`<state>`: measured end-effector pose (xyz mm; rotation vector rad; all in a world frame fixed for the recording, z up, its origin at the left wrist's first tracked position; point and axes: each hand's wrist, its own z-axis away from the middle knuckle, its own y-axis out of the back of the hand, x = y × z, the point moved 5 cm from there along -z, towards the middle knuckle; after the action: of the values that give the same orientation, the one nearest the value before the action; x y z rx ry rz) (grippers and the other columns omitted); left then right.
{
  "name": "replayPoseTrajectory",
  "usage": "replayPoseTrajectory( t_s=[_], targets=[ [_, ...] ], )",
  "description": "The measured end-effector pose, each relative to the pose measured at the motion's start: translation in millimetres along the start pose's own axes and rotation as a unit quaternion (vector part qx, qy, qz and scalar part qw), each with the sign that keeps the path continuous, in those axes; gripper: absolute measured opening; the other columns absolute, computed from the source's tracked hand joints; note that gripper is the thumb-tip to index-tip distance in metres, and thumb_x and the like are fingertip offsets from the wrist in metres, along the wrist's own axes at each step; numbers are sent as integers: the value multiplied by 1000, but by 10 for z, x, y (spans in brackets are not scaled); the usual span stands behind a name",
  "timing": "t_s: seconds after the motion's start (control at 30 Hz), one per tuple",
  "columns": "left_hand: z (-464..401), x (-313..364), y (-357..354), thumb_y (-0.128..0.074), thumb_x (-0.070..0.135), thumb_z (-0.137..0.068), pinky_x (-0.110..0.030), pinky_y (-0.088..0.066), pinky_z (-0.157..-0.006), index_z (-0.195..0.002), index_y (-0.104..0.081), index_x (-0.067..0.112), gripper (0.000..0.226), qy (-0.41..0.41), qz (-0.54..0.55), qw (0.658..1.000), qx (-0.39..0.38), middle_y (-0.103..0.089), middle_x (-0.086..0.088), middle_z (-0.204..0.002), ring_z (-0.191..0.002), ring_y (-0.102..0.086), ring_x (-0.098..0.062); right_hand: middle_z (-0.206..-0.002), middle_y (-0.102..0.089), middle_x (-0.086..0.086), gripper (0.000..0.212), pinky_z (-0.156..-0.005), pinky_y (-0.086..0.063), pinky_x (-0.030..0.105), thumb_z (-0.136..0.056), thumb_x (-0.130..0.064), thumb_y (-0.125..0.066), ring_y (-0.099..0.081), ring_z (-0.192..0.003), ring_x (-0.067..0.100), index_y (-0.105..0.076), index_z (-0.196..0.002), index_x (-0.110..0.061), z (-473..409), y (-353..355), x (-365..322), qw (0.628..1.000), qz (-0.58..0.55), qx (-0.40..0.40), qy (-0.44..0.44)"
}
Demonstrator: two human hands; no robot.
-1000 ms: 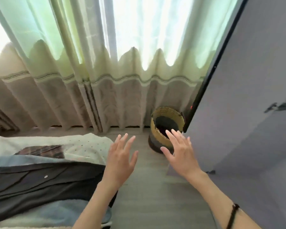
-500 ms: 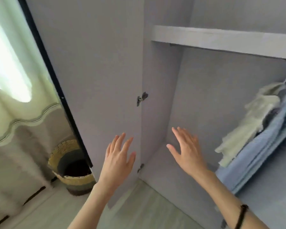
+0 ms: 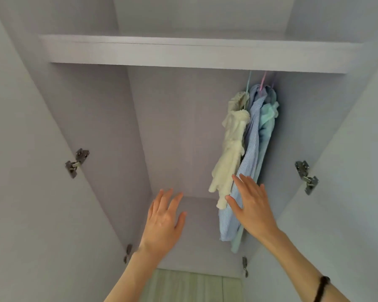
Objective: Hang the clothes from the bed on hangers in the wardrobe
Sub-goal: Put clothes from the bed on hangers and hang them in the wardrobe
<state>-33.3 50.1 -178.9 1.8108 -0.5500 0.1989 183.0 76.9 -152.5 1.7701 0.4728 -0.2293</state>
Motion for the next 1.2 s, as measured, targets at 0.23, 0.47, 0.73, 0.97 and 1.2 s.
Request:
replayPoseTrajectory(
  t_s=[0.23,0.47,0.73,0.97,1.2],
  targets=[
    [-985,209,-402,-37,36,-88,-51,-43,-92,-128,-52,11,49,-13,-2,1000,-22,-53,-16,-130,-123,-46,-42,-152,-26,8,54,-115,-5,41,-96,-38,-42,-15,-143,23,-30,-144,-17,-820,102,518,999,-34,36,-16],
    [-1996,666,-615,-43,24,-97,-37,-18,-114,-141,-35,15,46,-37,64,997,-7,-29,-6,-149,-142,-14,-25,-150,-28,16,54,-115,-15,44,-92,-24,-54,-18,-141,30,-36,-142,-11,-1890,586,840,992,-31,123,-22],
    [-2564,1031,-849,-43,22,-97,-18,-21,-104,-138,-38,8,44,-69,125,990,-22,-41,-9,-141,-131,-35,-23,-157,-5,9,64,-118,-10,39,-93,-29,-52,-1,-144,24,-20,-147,-19,-2001,354,1213,996,-32,65,-60],
    [-3055,1217,-1032,-42,35,-96,-34,-35,-99,-145,-22,11,58,-37,106,991,-68,-37,-10,-141,-127,-36,-24,-157,-1,4,63,-112,-11,24,-94,-26,-52,-2,-144,17,-20,-147,-20,-2026,290,1318,992,-74,73,-64],
    [-3348,1137,-1075,-43,14,-96,-36,-43,-83,-127,-47,2,34,35,163,986,15,-59,-18,-110,-99,-56,-33,-157,-1,0,62,-108,-7,16,-94,-28,-50,-3,-144,14,-19,-147,-22,-2027,255,1346,993,-53,87,-64]
  ],
)
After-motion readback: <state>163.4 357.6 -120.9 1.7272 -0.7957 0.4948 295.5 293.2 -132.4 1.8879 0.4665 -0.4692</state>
